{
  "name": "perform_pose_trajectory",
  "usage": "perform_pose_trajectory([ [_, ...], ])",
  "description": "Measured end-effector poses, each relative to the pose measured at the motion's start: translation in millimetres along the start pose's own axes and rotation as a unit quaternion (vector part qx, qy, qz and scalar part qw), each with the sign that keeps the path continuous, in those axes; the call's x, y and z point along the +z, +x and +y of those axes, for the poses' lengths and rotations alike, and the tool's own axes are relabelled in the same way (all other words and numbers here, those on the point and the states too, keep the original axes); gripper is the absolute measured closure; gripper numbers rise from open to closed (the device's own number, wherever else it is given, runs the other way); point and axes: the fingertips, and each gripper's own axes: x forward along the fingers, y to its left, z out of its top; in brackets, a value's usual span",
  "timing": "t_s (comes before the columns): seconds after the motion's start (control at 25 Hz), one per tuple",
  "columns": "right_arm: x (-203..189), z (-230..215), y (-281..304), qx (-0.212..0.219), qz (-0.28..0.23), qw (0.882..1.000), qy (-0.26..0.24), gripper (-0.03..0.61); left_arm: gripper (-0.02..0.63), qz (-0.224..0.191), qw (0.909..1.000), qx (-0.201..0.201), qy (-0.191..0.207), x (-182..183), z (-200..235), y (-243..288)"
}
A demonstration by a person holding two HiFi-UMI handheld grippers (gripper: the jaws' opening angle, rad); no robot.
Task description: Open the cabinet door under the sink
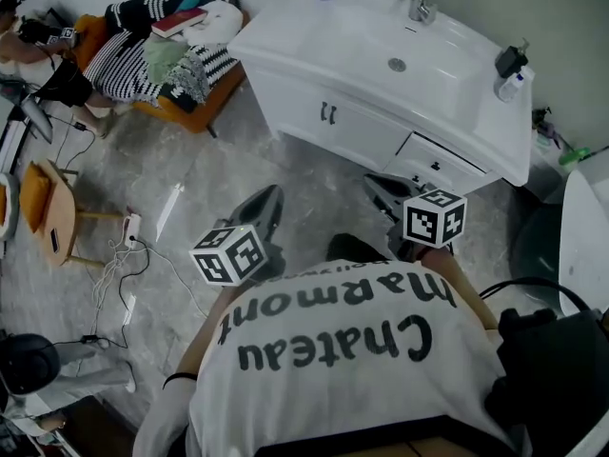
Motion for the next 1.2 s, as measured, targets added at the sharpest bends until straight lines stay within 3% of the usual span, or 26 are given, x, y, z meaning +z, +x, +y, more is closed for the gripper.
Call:
perform_pose_trajectory([
  [0.2, 2, -19, 15, -0.004, -0.001, 1.0, 0.016, 0.571, 0.606, 0.017, 0.9998, -0.003, 0.001, -7, 5, 22],
  [0.44, 17, -47, 60, 0.019, -0.016, 0.999, 0.045, 0.571, 0.606, 0.026, 0.9891, -0.006, 0.145, 7, 21, 75],
  [0.64, 31, -85, 99, 0.005, 0.002, 0.999, 0.036, 0.571, 0.606, 0.04, 0.9937, -0.02, 0.103, 29, 43, 122],
  [0.84, 41, -124, 146, 0.004, 0.023, 0.999, 0.025, 0.571, 0.606, 0.029, 0.9913, -0.061, 0.113, 51, 53, 170],
  [0.96, 40, -142, 169, 0.017, 0.042, 0.999, 0.013, 0.571, 0.606, 0.061, 0.9895, -0.073, 0.108, 48, 64, 205],
  [1.04, 36, -154, 180, 0.015, 0.056, 0.998, 0.0, 0.571, 0.606, 0.096, 0.9823, -0.08, 0.14, 40, 69, 228],
  [1.2, 23, -181, 195, -0.008, 0.093, 0.995, -0.027, 0.571, 0.606, 0.16, 0.9545, -0.064, 0.243, 15, 86, 263],
])
